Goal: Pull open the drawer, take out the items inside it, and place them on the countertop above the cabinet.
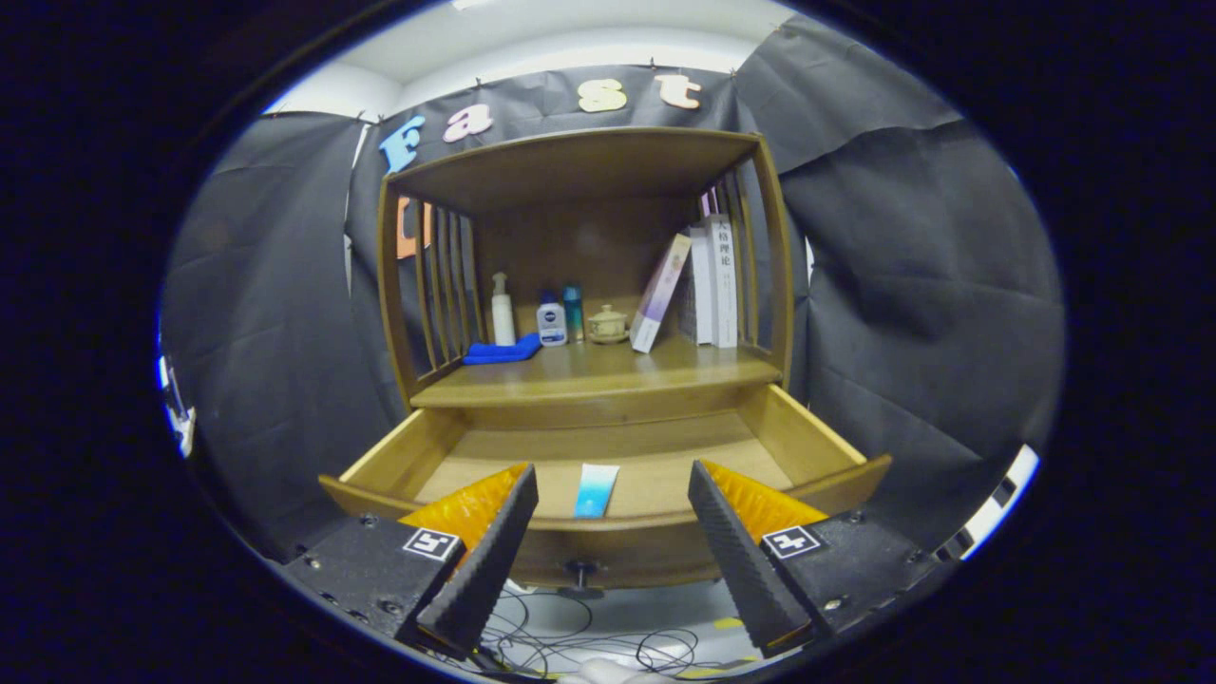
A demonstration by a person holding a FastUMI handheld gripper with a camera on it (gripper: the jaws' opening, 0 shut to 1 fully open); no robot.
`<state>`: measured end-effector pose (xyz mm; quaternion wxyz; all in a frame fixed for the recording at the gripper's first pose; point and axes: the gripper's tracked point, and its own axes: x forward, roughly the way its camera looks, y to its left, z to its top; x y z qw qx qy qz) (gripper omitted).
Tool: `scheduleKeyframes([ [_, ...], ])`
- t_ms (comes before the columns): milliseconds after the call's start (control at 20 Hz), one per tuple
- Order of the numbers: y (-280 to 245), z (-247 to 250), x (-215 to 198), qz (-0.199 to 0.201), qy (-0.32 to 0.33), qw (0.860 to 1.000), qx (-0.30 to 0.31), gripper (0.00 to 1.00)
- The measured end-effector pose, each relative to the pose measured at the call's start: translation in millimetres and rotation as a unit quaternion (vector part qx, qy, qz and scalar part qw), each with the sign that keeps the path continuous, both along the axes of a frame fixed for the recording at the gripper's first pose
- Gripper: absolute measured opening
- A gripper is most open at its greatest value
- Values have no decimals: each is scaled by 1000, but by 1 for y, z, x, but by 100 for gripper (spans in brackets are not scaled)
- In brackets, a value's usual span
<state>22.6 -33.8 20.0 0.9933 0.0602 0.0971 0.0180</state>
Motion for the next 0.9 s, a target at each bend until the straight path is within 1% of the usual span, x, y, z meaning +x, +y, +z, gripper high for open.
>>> scheduleKeyframes([
  [100,2,21,25,1,10,1000,7,100],
  [150,2,26,40,-3,30,1000,7,100],
  [250,10,30,66,3,73,997,10,100],
  [400,16,23,104,3,133,991,-1,100],
  [450,18,14,117,1,156,988,-10,100],
  [600,24,-19,140,1,236,971,-30,100],
  [650,29,-30,144,6,259,965,-31,100],
  [750,32,-52,150,6,311,950,-34,100],
  [800,36,-62,154,10,329,944,-23,100],
  [900,37,-80,158,4,364,931,-12,100],
])
